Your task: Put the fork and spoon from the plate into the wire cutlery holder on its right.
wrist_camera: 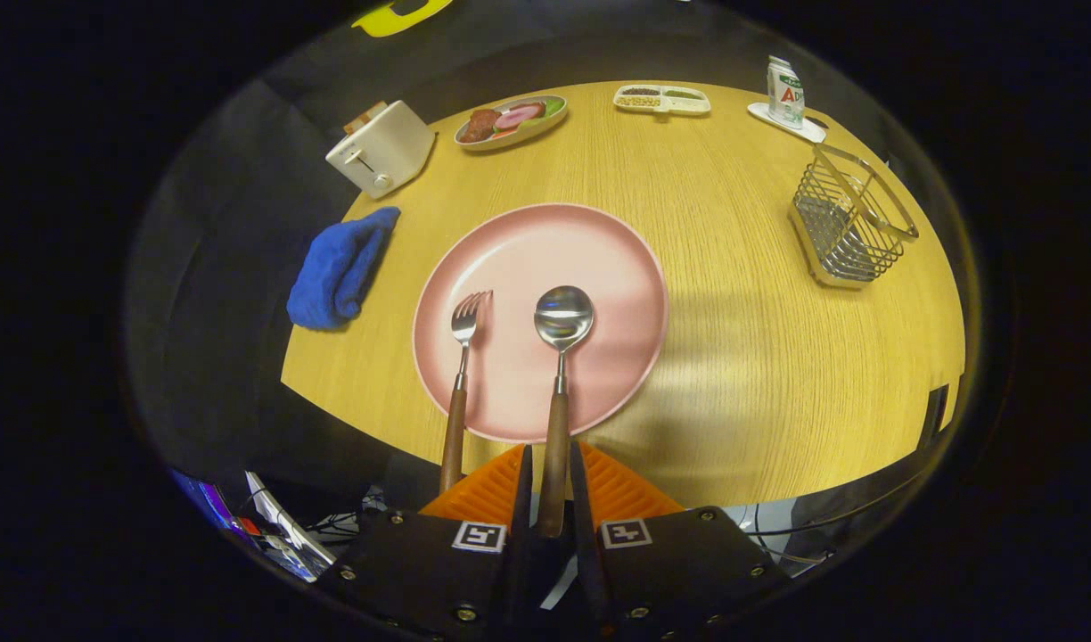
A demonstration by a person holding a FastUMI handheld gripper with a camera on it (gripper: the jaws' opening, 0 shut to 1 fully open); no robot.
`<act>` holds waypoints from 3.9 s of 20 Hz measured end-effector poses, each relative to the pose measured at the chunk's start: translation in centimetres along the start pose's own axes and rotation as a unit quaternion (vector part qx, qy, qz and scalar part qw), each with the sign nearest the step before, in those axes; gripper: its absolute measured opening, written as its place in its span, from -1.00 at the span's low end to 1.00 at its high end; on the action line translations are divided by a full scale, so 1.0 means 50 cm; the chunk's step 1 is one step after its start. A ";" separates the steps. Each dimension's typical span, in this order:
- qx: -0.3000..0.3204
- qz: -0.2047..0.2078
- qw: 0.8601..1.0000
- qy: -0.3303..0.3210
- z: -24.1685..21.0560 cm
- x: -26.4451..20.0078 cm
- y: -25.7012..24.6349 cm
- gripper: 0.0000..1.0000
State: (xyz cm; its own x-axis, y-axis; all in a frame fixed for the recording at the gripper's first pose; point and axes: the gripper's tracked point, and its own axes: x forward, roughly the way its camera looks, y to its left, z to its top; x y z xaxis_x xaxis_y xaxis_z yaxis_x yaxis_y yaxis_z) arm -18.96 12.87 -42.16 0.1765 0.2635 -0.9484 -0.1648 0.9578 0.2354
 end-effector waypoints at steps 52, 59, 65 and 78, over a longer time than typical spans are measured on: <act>0.204 -0.099 0.971 -0.076 0.232 -0.263 -0.394 -0.63; 0.218 -0.081 0.969 -0.080 0.184 -0.279 -0.376 0.26; 0.220 -0.063 0.970 -0.084 0.163 -0.287 -0.337 0.26; 0.149 0.029 0.988 -0.003 0.127 -0.153 -0.060 0.26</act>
State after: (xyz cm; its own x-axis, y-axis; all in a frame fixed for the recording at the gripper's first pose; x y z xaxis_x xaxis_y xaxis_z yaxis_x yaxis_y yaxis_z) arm -13.65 8.74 -34.27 0.1815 0.3194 -0.9301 0.1174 0.9320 0.3430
